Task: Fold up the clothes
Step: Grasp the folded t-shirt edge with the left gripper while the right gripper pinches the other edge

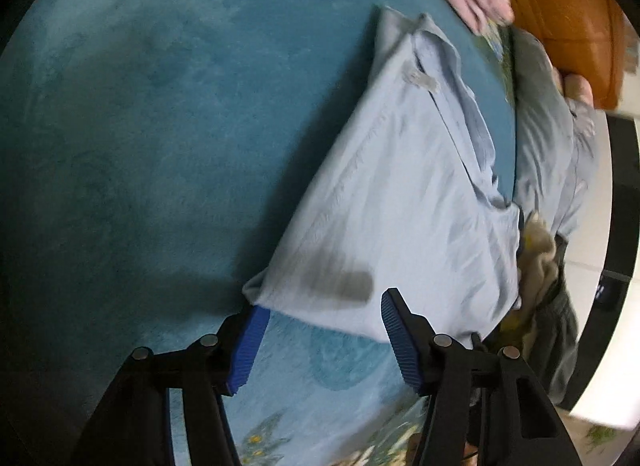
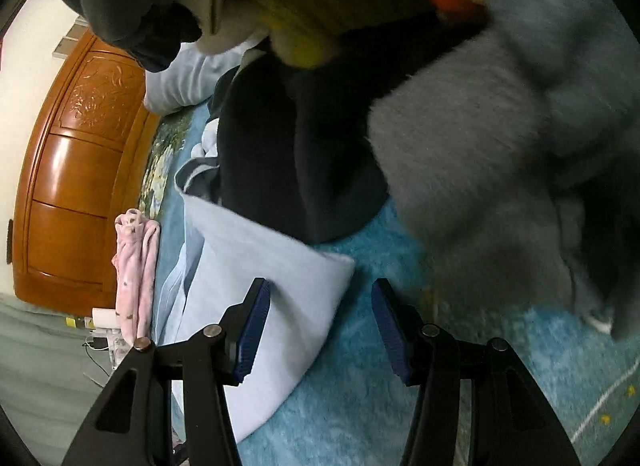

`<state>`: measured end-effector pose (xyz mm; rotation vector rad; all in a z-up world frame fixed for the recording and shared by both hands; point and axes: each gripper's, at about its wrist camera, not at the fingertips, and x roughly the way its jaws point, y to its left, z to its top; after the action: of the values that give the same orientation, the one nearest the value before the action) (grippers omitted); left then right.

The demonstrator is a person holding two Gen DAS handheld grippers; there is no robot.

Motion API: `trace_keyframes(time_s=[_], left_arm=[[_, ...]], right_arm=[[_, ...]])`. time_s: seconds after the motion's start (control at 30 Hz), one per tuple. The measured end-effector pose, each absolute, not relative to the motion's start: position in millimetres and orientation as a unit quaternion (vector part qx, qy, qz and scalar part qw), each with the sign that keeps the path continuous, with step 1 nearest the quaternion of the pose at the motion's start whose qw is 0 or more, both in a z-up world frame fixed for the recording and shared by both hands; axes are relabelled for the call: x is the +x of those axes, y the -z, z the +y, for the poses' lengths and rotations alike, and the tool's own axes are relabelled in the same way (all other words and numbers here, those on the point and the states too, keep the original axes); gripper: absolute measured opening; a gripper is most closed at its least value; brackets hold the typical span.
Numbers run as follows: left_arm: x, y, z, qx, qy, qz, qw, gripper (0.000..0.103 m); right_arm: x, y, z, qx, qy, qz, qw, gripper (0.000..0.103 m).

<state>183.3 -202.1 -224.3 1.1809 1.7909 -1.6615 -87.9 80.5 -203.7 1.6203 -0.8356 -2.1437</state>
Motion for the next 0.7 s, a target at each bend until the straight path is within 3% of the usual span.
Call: trace_keyframes(time_s=[0.03,0.07,0.13,0.17,0.23,0.43,0.7], left_arm=[[183,223,-203,0.420,0.603,0.645,0.212,0.048],[182,223,-204,0.414,0.607,0.645,0.211,0.028],[180,221,-204,0.418,0.612,0.637,0.211,0.021],[179,220,-204,0.420,0.612,0.635,0.213,0.015],[177,218,-204,0.423,0.612,0.631,0.217,0.012],[144,152,-223,0.445,0.699,0.512,0.226,0.009],[63,-2,-304,0.373,0.798,0.432,0.192,0.008]], right_arm=[[-91,203,78,0.569,0.753,-0.288,0.163,0.053],[-93,203,74,0.570,0.754,-0.283,0.165,0.050],[-98,203,71,0.574,0.752,-0.279,0.165,0.029],[-99,204,69,0.575,0.750,-0.282,0.162,0.025],[-99,204,69,0.578,0.748,-0.288,0.156,0.006],[-95,172,64,0.560,0.757,-0.295,0.165,0.003],[-126,47,14,0.479,0.776,-0.322,0.255,0.003]])
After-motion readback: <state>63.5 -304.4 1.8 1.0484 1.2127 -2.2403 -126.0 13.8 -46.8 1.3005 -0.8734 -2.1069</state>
